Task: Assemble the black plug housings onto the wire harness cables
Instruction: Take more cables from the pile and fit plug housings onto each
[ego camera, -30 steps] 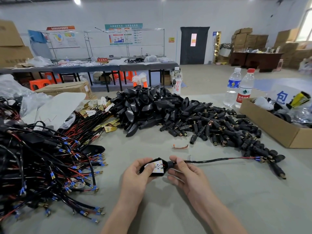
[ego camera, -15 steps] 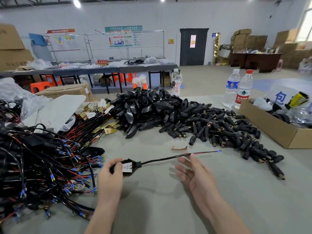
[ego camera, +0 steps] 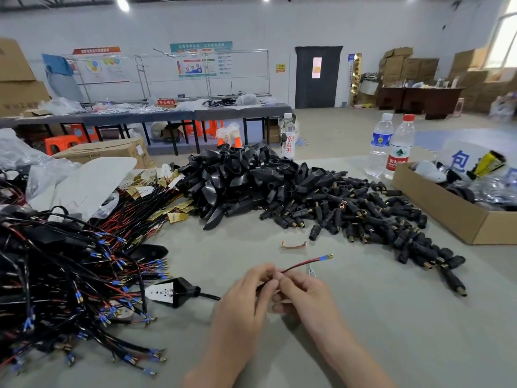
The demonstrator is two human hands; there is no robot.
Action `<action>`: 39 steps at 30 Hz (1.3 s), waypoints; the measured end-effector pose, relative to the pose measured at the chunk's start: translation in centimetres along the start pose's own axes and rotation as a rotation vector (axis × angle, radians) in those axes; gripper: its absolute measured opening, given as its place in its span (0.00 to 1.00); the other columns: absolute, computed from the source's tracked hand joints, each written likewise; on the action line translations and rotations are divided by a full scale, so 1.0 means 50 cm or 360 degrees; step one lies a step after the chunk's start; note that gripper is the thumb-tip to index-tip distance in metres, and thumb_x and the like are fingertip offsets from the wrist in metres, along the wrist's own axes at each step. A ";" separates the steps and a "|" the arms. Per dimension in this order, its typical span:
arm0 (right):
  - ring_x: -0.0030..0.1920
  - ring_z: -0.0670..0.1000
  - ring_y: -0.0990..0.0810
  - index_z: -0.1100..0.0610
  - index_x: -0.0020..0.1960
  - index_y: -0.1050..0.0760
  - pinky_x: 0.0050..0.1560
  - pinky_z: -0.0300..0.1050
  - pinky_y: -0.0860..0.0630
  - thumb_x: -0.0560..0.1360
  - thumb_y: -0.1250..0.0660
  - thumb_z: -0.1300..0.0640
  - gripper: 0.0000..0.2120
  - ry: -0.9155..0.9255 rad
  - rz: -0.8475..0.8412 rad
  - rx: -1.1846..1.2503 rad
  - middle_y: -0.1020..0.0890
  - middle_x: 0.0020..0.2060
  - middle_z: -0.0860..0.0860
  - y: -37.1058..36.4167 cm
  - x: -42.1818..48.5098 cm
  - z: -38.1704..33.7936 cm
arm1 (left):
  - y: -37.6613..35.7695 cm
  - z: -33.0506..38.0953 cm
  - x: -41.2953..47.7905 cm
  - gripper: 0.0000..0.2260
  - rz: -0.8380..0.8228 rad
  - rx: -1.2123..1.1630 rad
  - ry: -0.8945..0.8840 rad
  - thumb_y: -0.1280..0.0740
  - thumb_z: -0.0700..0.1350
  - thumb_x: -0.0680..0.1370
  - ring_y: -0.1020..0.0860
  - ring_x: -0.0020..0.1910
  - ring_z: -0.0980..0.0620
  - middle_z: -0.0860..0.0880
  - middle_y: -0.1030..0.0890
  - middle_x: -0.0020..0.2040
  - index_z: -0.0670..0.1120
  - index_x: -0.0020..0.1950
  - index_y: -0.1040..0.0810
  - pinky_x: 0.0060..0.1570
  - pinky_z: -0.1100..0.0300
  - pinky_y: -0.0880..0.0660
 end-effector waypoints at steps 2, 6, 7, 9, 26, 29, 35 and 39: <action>0.32 0.45 0.22 0.50 0.45 0.14 0.34 0.38 0.22 0.80 0.34 0.58 0.11 0.0093 0.0075 -0.0248 0.16 0.35 0.48 0.006 -0.002 -0.001 | 0.004 -0.010 0.002 0.08 0.0030 -0.0037 -0.0009 0.37 0.51 0.82 0.22 0.43 0.64 0.62 0.19 0.49 0.62 0.59 0.26 0.47 0.56 0.23; 0.33 0.43 0.21 0.44 0.40 0.18 0.35 0.36 0.26 0.79 0.35 0.46 0.10 0.0238 0.0235 -0.0972 0.17 0.35 0.44 0.018 -0.003 -0.003 | 0.004 -0.022 0.007 0.07 0.0094 -0.0070 0.0063 0.34 0.47 0.81 0.24 0.36 0.62 0.63 0.21 0.41 0.60 0.53 0.22 0.40 0.61 0.27; 0.34 0.44 0.21 0.45 0.41 0.18 0.37 0.39 0.26 0.78 0.35 0.45 0.11 0.0216 0.0276 -0.0991 0.16 0.36 0.45 0.025 0.002 -0.006 | 0.004 -0.026 0.009 0.05 0.0138 -0.0093 0.0122 0.34 0.48 0.80 0.25 0.35 0.61 0.63 0.22 0.39 0.59 0.51 0.21 0.38 0.61 0.29; 0.34 0.41 0.21 0.45 0.42 0.17 0.38 0.41 0.26 0.79 0.35 0.49 0.10 0.0193 0.0418 -0.0966 0.16 0.37 0.41 0.049 0.019 -0.014 | 0.006 -0.032 0.013 0.03 0.0237 -0.0207 0.0248 0.36 0.52 0.78 0.28 0.32 0.59 0.61 0.23 0.36 0.60 0.48 0.23 0.36 0.60 0.32; 0.51 0.60 0.20 0.58 0.52 0.23 0.55 0.50 0.22 0.78 0.38 0.47 0.15 -0.0428 0.0717 -0.2005 0.19 0.50 0.58 0.153 0.264 -0.078 | 0.009 -0.027 0.007 0.08 0.0191 -0.0166 0.0316 0.42 0.53 0.81 0.27 0.27 0.52 0.51 0.24 0.25 0.55 0.43 0.32 0.36 0.46 0.27; 0.50 0.60 0.19 0.58 0.52 0.22 0.54 0.49 0.22 0.77 0.36 0.48 0.14 -0.0487 0.0623 -0.2025 0.17 0.49 0.57 0.153 0.262 -0.085 | 0.008 -0.031 0.009 0.09 0.0179 -0.0165 0.0340 0.41 0.50 0.81 0.25 0.29 0.55 0.54 0.21 0.27 0.53 0.41 0.31 0.38 0.47 0.26; 0.31 0.51 0.25 0.58 0.39 0.22 0.33 0.41 0.25 0.75 0.35 0.53 0.10 -0.0287 0.0540 -0.0925 0.21 0.33 0.53 0.152 0.180 -0.114 | 0.006 -0.033 0.012 0.08 0.0264 -0.0261 0.0340 0.38 0.53 0.79 0.35 0.26 0.52 0.52 0.31 0.25 0.53 0.42 0.30 0.31 0.49 0.35; 0.33 0.50 0.17 0.66 0.47 0.21 0.34 0.40 0.19 0.78 0.34 0.58 0.10 -0.0287 0.0461 0.0198 0.16 0.37 0.58 0.136 0.103 -0.096 | 0.009 -0.032 0.013 0.09 0.0334 -0.0273 0.0360 0.34 0.55 0.78 0.37 0.25 0.55 0.53 0.31 0.25 0.53 0.42 0.28 0.29 0.58 0.39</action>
Point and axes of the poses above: each hand's wrist, its own x-axis towards the middle knuckle, its own y-axis out of the back of the hand, z = x × y, the point moved 1 cm from there along x, towards the middle knuckle
